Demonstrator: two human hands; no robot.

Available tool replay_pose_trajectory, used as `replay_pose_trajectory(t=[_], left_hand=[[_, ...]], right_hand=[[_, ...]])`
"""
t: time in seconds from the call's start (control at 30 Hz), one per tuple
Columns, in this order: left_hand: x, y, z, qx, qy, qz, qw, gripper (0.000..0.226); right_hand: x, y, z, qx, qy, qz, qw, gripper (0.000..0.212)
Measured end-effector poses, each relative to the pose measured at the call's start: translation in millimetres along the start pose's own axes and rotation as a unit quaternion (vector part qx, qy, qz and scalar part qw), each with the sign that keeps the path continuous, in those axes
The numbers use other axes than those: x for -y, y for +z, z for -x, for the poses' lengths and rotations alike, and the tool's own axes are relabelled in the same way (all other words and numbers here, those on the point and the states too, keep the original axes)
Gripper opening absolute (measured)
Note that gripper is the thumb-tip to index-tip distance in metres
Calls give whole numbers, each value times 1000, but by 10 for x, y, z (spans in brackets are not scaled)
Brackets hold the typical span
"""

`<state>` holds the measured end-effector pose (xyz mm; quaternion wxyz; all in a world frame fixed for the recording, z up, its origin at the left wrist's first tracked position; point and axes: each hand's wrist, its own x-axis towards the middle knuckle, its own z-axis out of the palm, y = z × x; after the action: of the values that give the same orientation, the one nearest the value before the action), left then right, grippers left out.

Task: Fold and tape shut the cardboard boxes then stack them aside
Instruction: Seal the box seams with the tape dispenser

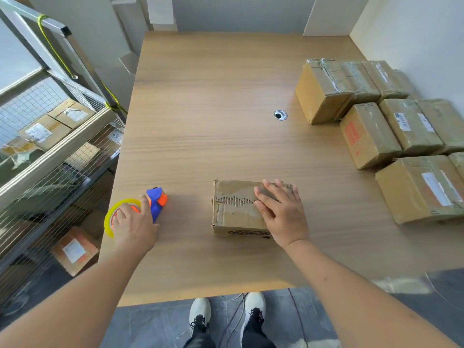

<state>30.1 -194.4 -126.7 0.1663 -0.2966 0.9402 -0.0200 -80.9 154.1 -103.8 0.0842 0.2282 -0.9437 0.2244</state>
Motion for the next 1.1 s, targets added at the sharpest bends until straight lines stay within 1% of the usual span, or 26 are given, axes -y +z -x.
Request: replay_pose_trajectory(t=[0.1, 0.17, 0.27, 0.33, 0.37, 0.43, 0.53, 0.57, 0.63, 0.7, 0.77, 0.87, 0.97, 1.03, 1.1], left_hand=[[64, 39, -82, 9, 14, 0, 1000, 95], [56, 36, -93, 14, 8, 15, 1000, 92], [26, 27, -74, 11, -7, 37, 999, 95], [-1, 20, -39, 15, -6, 47, 999, 98], [-10, 10, -22, 16, -7, 72, 997, 99], [-14, -60, 9, 11, -1, 158, 987, 100], [14, -257, 69, -1, 58, 306, 950, 96], [23, -341, 112, -12, 93, 340, 936, 95], [17, -540, 213, -32, 182, 363, 913, 94], [-35, -739, 311, -28, 269, 350, 897, 93], [-162, -940, 433, -27, 345, 304, 887, 89], [-453, -1173, 615, -76, 444, 193, 872, 76], [-782, -1254, 741, -114, 490, 137, 853, 70], [-997, -1261, 809, -122, 512, 117, 842, 71], [-1161, -1231, 866, -110, 524, 99, 839, 75]], right_hand=[[40, 9, 35, -8, 9, 0, 1000, 40], [73, -1, 61, -6, 16, 3, 1000, 41], [150, -24, 121, 8, 29, 28, 999, 43], [195, -58, 159, 32, 45, 38, 998, 45], [209, -81, 175, 54, 54, 40, 996, 47], [216, -125, 215, 100, 63, 42, 992, 51], [159, -184, 248, 139, 49, 15, 989, 55], [131, -200, 248, 145, 43, 5, 989, 56], [77, -234, 249, 153, 32, -14, 988, 56], [14, -276, 255, 164, 10, -22, 986, 57], [-89, -334, 283, 165, -16, -19, 986, 57], [-281, -440, 346, 161, -14, -11, 987, 57], [-403, -553, 325, 188, -9, -48, 981, 57], [-462, -646, 261, 214, -2, -87, 973, 49], [-502, -726, 195, 228, -1, -119, 966, 42]])
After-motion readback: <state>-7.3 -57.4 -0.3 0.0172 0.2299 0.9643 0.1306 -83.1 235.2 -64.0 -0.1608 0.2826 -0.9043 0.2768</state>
